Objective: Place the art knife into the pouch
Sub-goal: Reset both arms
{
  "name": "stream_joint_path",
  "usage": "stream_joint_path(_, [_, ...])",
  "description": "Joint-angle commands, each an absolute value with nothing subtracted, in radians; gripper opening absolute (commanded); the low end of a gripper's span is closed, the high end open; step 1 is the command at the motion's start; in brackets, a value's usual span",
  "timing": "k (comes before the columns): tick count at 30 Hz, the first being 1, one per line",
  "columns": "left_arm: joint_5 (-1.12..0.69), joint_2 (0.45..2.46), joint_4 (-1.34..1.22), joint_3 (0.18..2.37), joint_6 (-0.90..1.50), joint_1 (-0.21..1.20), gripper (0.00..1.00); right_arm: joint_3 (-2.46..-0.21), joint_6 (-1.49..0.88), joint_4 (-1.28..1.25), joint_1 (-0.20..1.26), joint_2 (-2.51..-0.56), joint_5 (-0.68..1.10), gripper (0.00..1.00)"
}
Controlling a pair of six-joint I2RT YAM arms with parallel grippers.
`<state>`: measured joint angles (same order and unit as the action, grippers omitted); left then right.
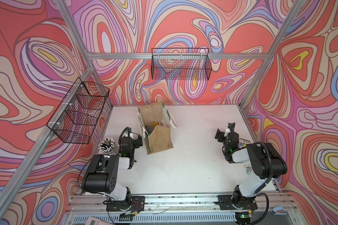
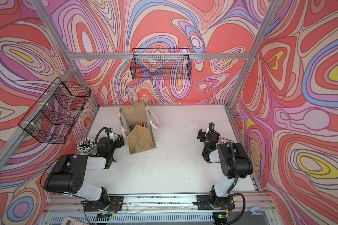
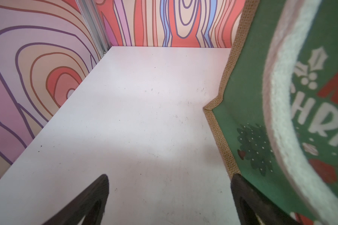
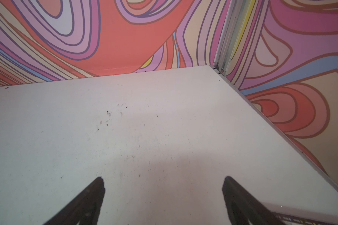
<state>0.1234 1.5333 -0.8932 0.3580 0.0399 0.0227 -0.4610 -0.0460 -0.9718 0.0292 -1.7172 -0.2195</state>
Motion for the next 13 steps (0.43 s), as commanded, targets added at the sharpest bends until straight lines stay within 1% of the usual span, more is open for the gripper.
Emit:
stream_joint_path(1, [0.112,1.544,-0.895,0.374,0.024,0.026,1.0,-0.457,-0.044,-0.989,0.027,-1.723,-0.219,0.98])
stream_joint_path(7, [0.075,1.543,-0.899,0.37,0.002,0.029,1.0,-0.456,-0.043,-0.991,0.027,-1.723,-0.221,0.98])
stream_joint_path(13, [0.089,1.542,-0.896,0.373,0.014,0.028,1.0,-0.456,-0.044,-0.99,0.028,-1.723,-0.221,0.98])
